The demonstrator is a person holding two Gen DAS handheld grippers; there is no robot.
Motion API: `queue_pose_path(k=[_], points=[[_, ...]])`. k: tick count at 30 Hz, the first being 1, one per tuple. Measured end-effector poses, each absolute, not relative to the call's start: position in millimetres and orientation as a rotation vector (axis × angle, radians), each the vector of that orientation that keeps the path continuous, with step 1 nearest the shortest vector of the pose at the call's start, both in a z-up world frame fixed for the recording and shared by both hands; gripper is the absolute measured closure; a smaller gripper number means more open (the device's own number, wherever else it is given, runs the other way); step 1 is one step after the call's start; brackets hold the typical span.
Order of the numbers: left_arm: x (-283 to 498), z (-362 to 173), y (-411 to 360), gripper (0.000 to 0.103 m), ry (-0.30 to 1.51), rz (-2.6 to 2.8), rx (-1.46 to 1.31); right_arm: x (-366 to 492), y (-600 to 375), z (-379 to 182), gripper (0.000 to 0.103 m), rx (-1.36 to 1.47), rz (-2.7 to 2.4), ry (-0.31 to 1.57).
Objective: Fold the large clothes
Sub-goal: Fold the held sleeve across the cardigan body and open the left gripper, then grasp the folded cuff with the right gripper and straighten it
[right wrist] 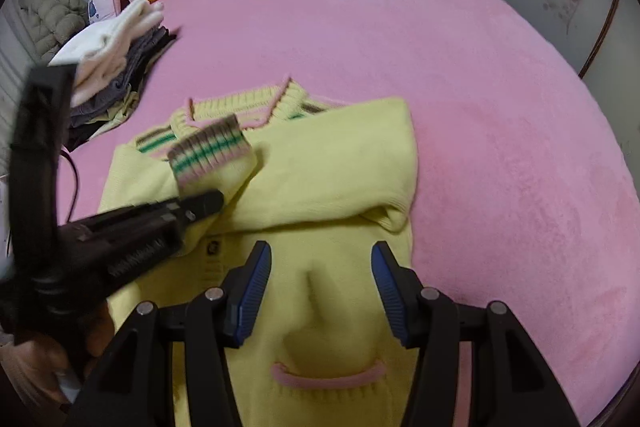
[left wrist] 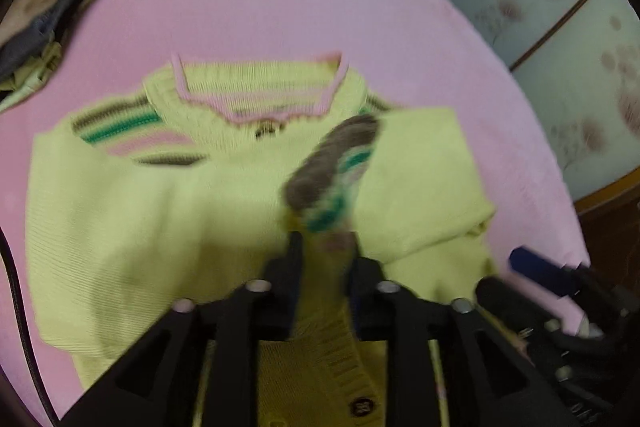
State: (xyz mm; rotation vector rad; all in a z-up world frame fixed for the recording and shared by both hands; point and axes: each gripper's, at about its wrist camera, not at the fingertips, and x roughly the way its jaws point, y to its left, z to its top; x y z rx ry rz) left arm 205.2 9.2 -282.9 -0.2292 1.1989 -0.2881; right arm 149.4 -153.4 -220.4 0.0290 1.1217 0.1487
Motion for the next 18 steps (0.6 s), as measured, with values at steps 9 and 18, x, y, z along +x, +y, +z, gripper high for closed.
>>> queue_pose_path(k=[9,18], points=[[180.6,-254.8,44.0,0.037,1.145,-0.251,-0.287,158.6,-154.8,-214.4,0.050,0.059,0.213,1.104],[156.0,-217.7,98.7,0.037,1.089,-0.116,-0.290,174.1,-146.0,-198.9,0.051,0.113,0.289,1.076]])
